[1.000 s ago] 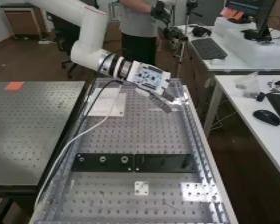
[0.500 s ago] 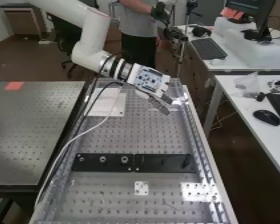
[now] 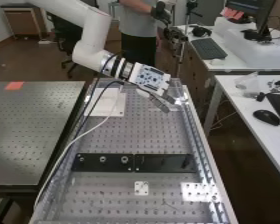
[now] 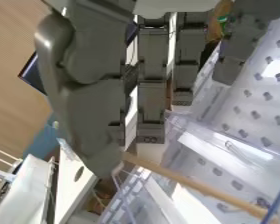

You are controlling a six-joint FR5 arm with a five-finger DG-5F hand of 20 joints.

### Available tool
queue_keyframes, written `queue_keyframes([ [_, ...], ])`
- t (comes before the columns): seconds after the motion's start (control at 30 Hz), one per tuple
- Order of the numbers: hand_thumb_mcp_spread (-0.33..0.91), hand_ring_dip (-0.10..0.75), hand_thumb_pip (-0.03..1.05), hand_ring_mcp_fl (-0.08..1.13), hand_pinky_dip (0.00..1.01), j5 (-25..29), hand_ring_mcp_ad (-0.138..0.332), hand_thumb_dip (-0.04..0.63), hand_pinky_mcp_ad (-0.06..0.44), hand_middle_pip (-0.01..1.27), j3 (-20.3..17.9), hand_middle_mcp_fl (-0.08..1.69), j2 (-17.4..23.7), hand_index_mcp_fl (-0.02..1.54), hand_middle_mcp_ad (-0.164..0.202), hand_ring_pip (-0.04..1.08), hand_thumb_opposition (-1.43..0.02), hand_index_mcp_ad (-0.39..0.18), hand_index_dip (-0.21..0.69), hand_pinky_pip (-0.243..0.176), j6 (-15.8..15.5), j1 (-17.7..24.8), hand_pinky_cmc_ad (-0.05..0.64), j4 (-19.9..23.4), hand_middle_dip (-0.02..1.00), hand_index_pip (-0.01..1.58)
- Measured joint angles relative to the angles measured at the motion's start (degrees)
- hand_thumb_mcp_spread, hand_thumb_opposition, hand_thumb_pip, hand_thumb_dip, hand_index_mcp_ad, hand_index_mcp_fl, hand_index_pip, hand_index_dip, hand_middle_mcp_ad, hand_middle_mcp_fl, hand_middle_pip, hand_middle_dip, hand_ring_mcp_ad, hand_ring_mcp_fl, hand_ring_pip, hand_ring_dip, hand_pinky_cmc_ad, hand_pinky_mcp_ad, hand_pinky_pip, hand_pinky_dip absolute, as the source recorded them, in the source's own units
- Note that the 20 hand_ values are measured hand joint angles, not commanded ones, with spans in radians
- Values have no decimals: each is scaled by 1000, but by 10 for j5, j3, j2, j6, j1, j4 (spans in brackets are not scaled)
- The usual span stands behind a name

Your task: Grab the chopstick and place it in the clear container

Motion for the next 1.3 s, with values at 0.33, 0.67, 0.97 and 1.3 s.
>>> queue_keyframes([
  [0.33, 497, 506, 545, 281, 208, 0, 84, 290, 344, 124, 2, 962, 0, 824, 61, 86, -852, -173, 328, 33, -2, 0, 375, -1, 656, 101],
  [0.67, 405, 471, 499, 182, 276, 19, 87, 274, 347, 93, -26, 698, 40, 609, 58, 84, -803, -173, 314, -42, -26, -8, 415, 30, 670, 61],
  [0.97, 290, 396, 417, 45, 354, 39, 101, 182, 360, 75, -93, 297, 133, 456, 63, 87, -710, -169, 365, -79, -144, -24, 482, 78, 560, 23],
  [1.3, 223, 278, 447, 12, 295, -29, 101, 117, 379, 103, -132, 230, 218, 471, 63, 101, -682, -169, 375, -75, -365, -46, 494, 95, 407, 21],
])
